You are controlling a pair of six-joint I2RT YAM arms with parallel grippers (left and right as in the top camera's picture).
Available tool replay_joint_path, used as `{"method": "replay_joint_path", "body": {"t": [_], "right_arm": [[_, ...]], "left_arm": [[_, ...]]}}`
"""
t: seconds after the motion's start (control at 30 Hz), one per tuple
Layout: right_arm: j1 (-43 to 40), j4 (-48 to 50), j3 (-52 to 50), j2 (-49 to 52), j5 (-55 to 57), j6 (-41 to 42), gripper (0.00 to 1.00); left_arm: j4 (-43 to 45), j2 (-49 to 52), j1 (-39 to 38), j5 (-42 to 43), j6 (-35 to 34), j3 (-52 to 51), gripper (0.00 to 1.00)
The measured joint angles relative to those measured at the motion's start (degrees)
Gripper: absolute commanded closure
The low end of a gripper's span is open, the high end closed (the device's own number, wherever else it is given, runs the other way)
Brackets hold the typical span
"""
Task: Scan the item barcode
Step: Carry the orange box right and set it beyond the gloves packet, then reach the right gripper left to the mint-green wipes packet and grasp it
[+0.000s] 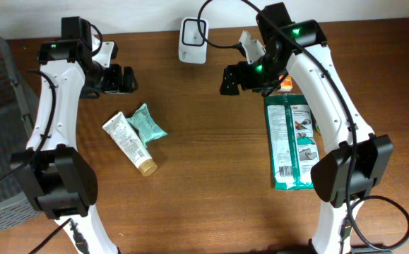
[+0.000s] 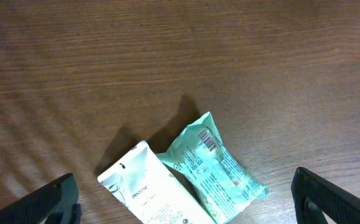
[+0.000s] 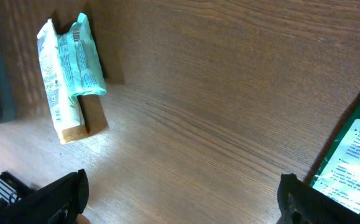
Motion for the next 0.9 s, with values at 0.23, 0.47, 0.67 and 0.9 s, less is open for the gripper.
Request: {"method": "replay_joint_path", "body": {"t": [0.23, 0.47, 0.67, 0.9], "right_arm": [[0.0, 0.0, 0.0, 0.0, 0.0, 0.0, 0.06], [0.0, 0.0, -0.6, 0.0, 0.0, 0.0, 0.07], [0.0, 1.8, -3.2, 0.1, 0.0, 0.0, 0.06], [3.3, 18.2, -13.0, 0.2, -3.4, 1.1, 0.07]], "left_arm": [[0.0, 0.0, 0.0, 0.0, 0.0, 0.0, 0.01], [0.0, 0.0, 0.0, 0.0, 0.0, 0.0, 0.01], [0.0, 0.0, 0.0, 0.0, 0.0, 0.0, 0.01], [0.0, 0.0, 0.0, 0.0, 0.0, 0.0, 0.01]]}}
